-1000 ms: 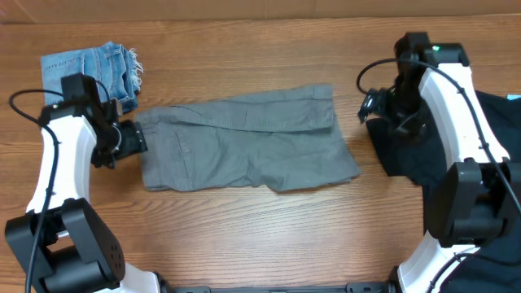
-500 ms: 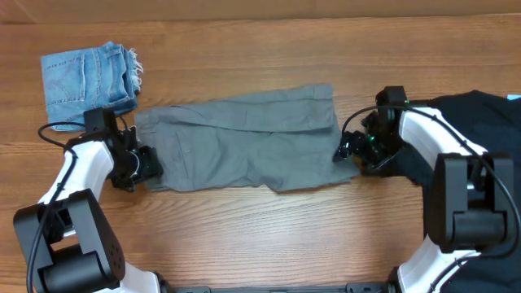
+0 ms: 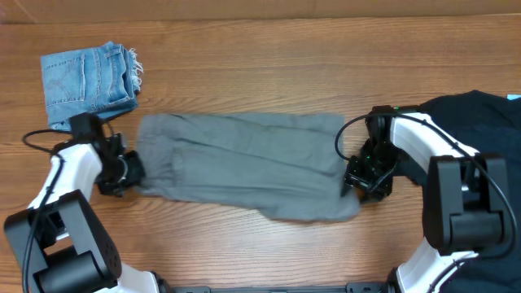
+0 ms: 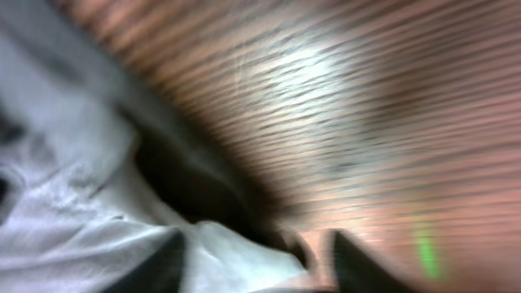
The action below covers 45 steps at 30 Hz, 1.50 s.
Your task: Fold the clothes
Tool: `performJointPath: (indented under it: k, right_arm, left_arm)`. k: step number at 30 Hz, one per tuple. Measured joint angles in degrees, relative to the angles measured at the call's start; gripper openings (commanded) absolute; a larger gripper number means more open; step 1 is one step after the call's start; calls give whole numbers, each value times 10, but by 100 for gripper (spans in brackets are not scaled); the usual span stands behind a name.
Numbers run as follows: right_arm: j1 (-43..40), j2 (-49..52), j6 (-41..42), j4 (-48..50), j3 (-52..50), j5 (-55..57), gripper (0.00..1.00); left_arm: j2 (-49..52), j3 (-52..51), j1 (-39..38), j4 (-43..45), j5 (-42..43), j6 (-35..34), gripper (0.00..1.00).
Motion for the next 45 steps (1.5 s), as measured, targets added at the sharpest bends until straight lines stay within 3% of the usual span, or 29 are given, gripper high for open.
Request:
performJointPath:
  k: [1, 2, 3, 4, 6, 7, 14, 20, 27, 30, 31, 32, 33, 34, 38, 39, 40, 41, 43, 45]
  right_arm:
    - [-2, -7, 5, 9, 0, 9, 100]
    - [-4, -14, 6, 19, 0, 15, 99]
    - [-6, -20, 9, 33, 0, 16, 96]
    - [-9, -24, 8, 48, 1, 14, 89]
    - [-14, -26, -6, 83, 2, -7, 78]
    - [-16, -26, -16, 99, 3, -27, 78]
    - [-11, -26, -55, 118, 3, -137, 75]
    - [21, -26, -65, 115, 3, -178, 62]
    - [42, -26, -16, 159, 3, -191, 45]
    - [45, -26, 5, 187, 3, -189, 44]
    - [47, -26, 14, 199, 3, -188, 41]
    - [50, -26, 21, 205, 3, -186, 29]
    - [53, -26, 27, 210, 3, -185, 8]
    - [57, -26, 35, 214, 3, -184, 4]
    - [61, -26, 73, 260, 2, -195, 4]
    - [58, -26, 92, 292, 2, -202, 19]
    - [53, -26, 113, 317, 2, -207, 62]
    - [42, -26, 137, 349, 2, -214, 74]
    - [18, -26, 173, 391, 2, -223, 88]
    - [-14, -26, 218, 417, 2, -229, 88]
  left_arm:
    - [0, 6, 9, -1, -4, 0, 8]
    - [0, 14, 15, -2, -7, 0, 18]
    - [0, 21, 20, -2, -8, 2, 38]
    - [0, 28, 23, -3, -8, 0, 46]
    - [0, 40, 23, -3, -5, 0, 55]
    - [0, 43, 22, -3, -4, 1, 57]
    - [0, 45, 14, -17, 3, 0, 58]
    - [0, 45, 14, -17, 5, 0, 57]
    - [0, 45, 14, -17, 5, 0, 57]
    - [0, 45, 14, -18, 5, 0, 57]
    - [0, 45, 14, -17, 5, 0, 57]
    - [0, 45, 14, -18, 5, 0, 57]
    - [0, 45, 14, -18, 5, 0, 56]
    - [0, 45, 14, -19, 5, 0, 56]
    - [0, 45, 14, -21, 5, 0, 49]
    - [0, 45, 14, -21, 5, 0, 49]
    - [0, 45, 14, -21, 5, 1, 50]
    - [0, 45, 14, -22, 5, 1, 52]
    - [0, 45, 14, -22, 5, 1, 53]
    - [0, 45, 14, -24, 5, 1, 53]
